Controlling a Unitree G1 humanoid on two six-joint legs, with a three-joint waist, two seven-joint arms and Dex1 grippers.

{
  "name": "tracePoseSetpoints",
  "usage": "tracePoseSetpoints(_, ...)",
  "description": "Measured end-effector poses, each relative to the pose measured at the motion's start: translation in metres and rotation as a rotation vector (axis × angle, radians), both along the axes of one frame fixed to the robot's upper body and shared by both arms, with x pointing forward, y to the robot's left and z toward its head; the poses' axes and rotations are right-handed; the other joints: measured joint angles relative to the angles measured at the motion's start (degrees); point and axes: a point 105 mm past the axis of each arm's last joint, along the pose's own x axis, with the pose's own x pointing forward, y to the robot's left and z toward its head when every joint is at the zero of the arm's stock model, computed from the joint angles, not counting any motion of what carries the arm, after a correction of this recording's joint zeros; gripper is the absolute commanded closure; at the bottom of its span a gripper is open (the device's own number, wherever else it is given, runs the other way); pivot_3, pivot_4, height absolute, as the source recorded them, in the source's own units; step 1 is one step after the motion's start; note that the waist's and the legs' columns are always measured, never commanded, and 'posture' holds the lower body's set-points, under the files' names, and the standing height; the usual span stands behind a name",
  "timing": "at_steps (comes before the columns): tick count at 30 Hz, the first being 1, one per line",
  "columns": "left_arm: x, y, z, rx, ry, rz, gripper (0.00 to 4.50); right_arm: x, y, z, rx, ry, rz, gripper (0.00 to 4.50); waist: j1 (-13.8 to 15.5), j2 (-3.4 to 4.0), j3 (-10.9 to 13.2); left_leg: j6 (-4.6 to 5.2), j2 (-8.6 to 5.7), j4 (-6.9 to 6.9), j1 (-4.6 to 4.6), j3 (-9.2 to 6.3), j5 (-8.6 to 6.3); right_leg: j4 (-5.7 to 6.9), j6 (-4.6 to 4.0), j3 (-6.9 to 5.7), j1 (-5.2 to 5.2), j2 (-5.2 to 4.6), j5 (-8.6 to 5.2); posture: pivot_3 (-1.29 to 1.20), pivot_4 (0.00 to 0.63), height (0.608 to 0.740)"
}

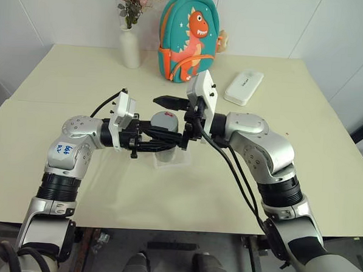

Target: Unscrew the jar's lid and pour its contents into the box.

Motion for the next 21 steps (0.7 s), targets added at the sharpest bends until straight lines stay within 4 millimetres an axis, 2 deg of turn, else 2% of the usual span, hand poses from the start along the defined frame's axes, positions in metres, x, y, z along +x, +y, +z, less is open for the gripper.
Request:
tracePoseSetpoints(15, 0.005, 0.001, 0.001, 0.004, 0.008, 0.008, 2.5, -0.003, -0.029, -0.002, -0.042, 0.014, -0.052, 0.04, 0.0, 0.0, 0.0, 0.0, 0.0, 0.0, 0.0, 0.0, 0.0, 0.0, 0.0, 0.0, 0.0, 0.0, 0.0, 0.0, 0.15, 0.74)
tracePoseSetpoints(21, 0.005, 0.002, 0.0, 0.005, 0.011, 0.0, 2.5, -0.005, -0.035, -0.004, -0.056, 0.029, -0.062, 0.04, 0.0, 0.0, 0.0, 0.0, 0.0, 0.0, 0.0, 0.0, 0.0, -0.01, 0.0, 0.0, 0.0, 0.0, 0.0, 0.0, 0.15, 0.74)
